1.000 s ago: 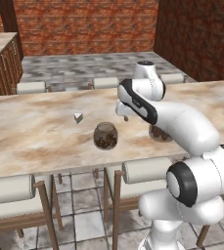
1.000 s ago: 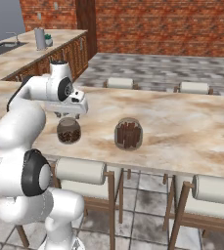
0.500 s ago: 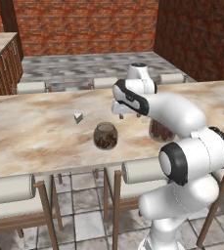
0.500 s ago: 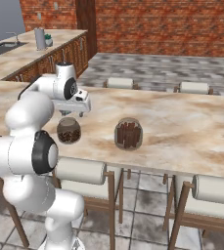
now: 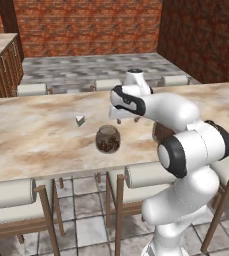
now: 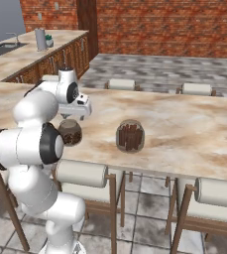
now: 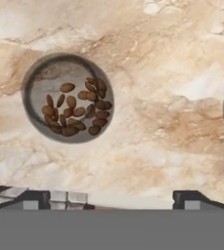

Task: Pick the jar and jar from the dining table and place them in the open cabinet. Close the cabinet after placing the objects.

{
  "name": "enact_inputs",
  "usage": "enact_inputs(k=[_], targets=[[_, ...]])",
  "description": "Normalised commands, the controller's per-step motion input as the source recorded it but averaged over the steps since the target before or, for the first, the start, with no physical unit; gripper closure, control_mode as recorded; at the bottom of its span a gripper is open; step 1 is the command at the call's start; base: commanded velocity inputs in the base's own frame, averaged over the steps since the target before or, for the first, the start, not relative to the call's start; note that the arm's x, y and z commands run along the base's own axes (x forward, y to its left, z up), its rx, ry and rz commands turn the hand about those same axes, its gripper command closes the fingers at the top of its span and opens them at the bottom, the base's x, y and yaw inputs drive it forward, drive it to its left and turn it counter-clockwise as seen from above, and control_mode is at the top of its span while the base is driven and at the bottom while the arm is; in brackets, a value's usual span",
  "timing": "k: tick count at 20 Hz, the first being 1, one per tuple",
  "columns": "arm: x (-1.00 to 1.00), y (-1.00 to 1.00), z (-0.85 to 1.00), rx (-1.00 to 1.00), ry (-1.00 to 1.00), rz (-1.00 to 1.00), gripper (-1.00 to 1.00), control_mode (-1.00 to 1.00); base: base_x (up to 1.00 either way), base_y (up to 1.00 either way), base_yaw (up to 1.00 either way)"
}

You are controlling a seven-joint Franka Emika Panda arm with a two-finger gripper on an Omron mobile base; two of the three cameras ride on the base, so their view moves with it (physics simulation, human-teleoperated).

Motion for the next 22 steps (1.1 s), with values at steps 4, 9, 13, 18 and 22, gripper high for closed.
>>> enact_inputs(k=[4, 9, 13, 18, 22], targets=[[0.25, 0.18, -0.34, 0.00, 0.00, 0.02, -1.00, -1.00, 0.00, 0.00, 0.00], [0.35, 0.12, -0.30, 0.00, 0.00, 0.01, -1.00, -1.00, 0.00, 0.00, 0.00], [0.39, 0.00, -0.22, 0.00, 0.01, 0.01, -1.00, -1.00, 0.00, 0.00, 0.00], [0.36, 0.00, -0.26, 0.00, 0.01, 0.01, -1.00, -1.00, 0.00, 0.00, 0.00], [0.36, 0.02, -0.27, 0.00, 0.01, 0.01, -1.00, -1.00, 0.00, 0.00, 0.00]])
